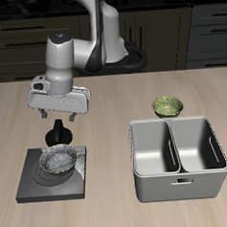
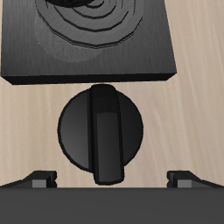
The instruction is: Place the black bowl on the flat stove and turn on the flat stove
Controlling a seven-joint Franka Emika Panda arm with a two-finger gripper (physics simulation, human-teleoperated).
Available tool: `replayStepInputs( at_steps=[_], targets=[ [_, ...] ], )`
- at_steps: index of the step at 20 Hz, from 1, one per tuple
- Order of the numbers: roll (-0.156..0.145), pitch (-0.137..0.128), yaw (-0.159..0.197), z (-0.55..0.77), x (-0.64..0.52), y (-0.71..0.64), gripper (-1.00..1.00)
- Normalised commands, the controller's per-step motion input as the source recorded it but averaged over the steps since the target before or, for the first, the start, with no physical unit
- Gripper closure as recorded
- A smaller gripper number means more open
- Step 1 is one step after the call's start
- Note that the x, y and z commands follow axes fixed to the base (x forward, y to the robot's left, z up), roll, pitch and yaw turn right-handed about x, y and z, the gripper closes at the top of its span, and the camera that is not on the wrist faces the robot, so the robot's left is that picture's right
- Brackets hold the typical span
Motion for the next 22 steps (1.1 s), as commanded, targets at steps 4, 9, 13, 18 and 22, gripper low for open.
replayStepInputs(
  at_steps=[4,9,13,18,22],
  targets=[
    [0.003,0.015,-0.025,-0.16,0.0,0.08,-1.0],
    [-0.002,0.017,-0.039,-0.19,0.02,0.05,-1.0],
    [-0.007,0.023,-0.027,-0.22,-0.03,0.02,-1.0],
    [-0.01,0.038,-0.015,-0.28,-0.01,0.02,-1.0],
    [0.013,0.024,-0.029,-0.24,-0.1,0.0,-1.0]
  ],
)
